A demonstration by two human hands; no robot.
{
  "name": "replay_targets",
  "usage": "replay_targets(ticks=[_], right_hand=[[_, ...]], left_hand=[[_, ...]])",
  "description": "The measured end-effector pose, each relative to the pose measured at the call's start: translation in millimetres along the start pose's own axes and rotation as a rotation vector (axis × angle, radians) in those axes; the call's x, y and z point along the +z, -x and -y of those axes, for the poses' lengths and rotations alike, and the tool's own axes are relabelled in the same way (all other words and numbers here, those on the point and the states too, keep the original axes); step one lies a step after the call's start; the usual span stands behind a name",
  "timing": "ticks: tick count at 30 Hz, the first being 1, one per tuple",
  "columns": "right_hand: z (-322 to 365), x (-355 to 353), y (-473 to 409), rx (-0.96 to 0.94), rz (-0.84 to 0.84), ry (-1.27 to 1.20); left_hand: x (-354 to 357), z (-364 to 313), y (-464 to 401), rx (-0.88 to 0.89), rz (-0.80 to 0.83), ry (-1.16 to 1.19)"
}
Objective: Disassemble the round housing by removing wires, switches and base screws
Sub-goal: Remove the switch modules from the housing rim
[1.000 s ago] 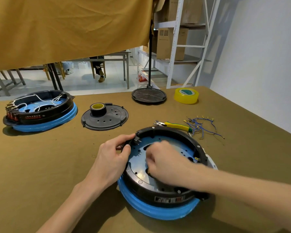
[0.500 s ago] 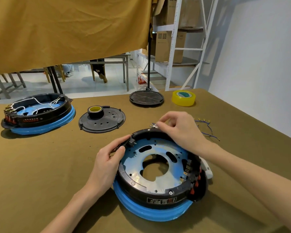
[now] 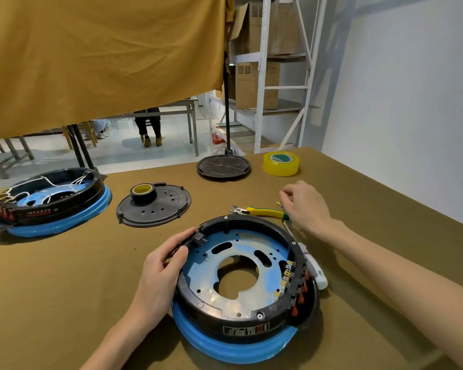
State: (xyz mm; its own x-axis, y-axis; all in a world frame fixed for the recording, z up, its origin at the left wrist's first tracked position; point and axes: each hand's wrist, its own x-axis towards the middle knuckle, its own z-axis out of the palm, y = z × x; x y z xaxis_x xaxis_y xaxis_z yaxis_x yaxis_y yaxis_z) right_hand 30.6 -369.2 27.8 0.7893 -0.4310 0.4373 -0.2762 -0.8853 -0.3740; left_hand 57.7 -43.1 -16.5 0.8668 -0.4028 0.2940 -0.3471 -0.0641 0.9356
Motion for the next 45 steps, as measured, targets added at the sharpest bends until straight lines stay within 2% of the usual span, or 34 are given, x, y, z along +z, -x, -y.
replay_targets(ticks=[2,3,5,7,10,15,17,19,20,22,24,25,27,30,38,43,45], right_hand=[[23,-8,18,-0.104,0.037,-0.178],[34,-11,27,-0.140,0.125,-0.210],[48,-15,45,-0.154,0.366,-0.157],[52,-14,58,-0.136,0.464,-0.137],[52,-18,73,-0.075,0.412,-0.237],[50,-21,88,-0.067,0.455,-0.234],[53,-19,82,-0.026,0.393,-0.258],[61,-15,78,0.023,0.343,-0.284],[65,-12,77,0.062,0.325,-0.300],[73,-8,76,0.153,0.285,-0.341],[77,-8,78,0.191,0.265,-0.373],[77,-10,81,0.183,0.266,-0.387],[73,-16,92,0.152,0.291,-0.415],[65,-22,108,0.134,0.323,-0.435],[69,-15,107,0.153,0.276,-0.467],[72,-18,79,0.098,0.457,-0.468],[78,-20,71,0.074,0.457,-0.441]], left_hand=[[1,1,0,-0.007,0.001,-0.012],[1,3,0,-0.014,-0.001,-0.025],[-1,5,1,-0.025,-0.013,-0.058],[-4,5,0,-0.038,-0.025,-0.091],[-11,1,-8,-0.056,-0.050,-0.155],[-18,-13,-16,-0.132,-0.012,-0.171],[-16,-20,-7,-0.078,-0.062,-0.327],[-9,-35,9,0.078,-0.119,-0.444],[-3,-45,19,0.143,-0.075,-0.445],[14,-63,36,0.193,0.160,-0.462],[31,-71,47,0.227,0.371,-0.597],[36,-71,49,0.253,0.404,-0.687],[39,-71,50,0.288,0.376,-0.765],[38,-65,50,0.298,0.330,-0.748],[38,-64,47,0.234,0.283,-0.743],[41,-65,40,0.250,0.454,-0.749],[40,-67,37,0.271,0.499,-0.784]])
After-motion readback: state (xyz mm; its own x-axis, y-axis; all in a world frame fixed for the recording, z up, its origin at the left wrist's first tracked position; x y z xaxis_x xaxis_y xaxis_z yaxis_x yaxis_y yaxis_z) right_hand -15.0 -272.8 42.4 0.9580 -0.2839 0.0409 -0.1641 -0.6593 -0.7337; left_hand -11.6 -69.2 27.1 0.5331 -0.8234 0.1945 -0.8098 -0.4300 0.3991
